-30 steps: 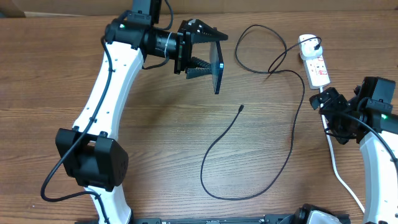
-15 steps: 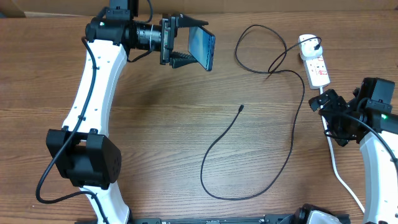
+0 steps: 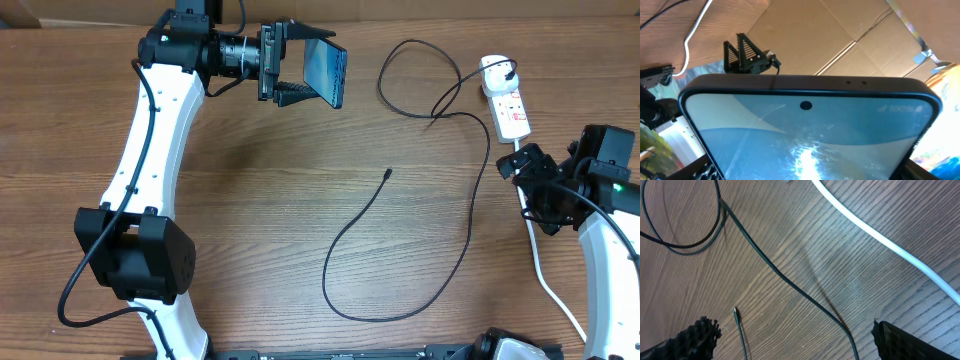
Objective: Plug charger to phone and switch on socket
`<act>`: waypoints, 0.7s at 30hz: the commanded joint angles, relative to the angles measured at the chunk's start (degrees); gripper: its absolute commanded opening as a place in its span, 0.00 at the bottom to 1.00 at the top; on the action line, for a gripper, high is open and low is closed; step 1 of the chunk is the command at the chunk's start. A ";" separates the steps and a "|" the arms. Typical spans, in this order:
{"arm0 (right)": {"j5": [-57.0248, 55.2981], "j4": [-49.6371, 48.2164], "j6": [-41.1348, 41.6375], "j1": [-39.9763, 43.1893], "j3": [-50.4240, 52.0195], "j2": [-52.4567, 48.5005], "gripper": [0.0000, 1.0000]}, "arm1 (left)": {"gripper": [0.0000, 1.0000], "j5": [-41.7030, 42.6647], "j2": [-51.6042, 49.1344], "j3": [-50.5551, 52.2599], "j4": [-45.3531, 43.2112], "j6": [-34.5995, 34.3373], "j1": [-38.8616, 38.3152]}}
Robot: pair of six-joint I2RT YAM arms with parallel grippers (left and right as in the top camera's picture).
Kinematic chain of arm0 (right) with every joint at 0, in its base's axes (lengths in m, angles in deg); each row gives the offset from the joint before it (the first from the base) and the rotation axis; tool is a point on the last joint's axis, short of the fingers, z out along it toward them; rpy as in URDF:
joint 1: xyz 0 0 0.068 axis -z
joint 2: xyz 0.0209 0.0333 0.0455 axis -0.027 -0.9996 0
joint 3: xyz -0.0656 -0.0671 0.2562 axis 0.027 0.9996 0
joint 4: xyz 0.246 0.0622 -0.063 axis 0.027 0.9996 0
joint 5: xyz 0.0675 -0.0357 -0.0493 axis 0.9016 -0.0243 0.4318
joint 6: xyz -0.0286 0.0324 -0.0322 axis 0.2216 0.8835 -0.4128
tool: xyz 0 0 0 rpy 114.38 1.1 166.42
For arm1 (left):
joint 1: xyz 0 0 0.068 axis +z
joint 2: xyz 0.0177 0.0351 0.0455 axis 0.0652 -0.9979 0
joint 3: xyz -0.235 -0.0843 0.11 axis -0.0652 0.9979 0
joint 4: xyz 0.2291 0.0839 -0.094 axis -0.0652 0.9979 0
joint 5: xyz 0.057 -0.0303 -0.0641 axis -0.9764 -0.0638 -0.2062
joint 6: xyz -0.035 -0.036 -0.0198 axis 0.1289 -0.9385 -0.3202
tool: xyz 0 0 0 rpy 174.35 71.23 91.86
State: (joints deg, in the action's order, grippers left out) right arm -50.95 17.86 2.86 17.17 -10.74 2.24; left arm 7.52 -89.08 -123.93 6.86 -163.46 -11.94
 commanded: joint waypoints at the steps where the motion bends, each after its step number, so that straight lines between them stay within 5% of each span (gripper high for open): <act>1: 0.26 -0.15 -0.42 0.15 -0.68 0.02 1.00 | 0.65 2.80 1.22 -0.48 -0.79 -0.70 -0.04; 15: 5.95 0.39 -0.46 0.15 -0.68 0.02 1.00 | 0.65 2.23 1.22 -0.48 -1.81 0.83 0.00; 21: 22.43 0.70 -5.35 0.02 -0.66 0.02 1.00 | 0.64 -1.11 1.22 -0.48 -1.79 1.03 0.00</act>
State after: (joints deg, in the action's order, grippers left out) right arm -40.79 18.82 2.06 17.17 -10.74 2.24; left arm 7.21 -89.08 -123.93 5.46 -163.22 -11.94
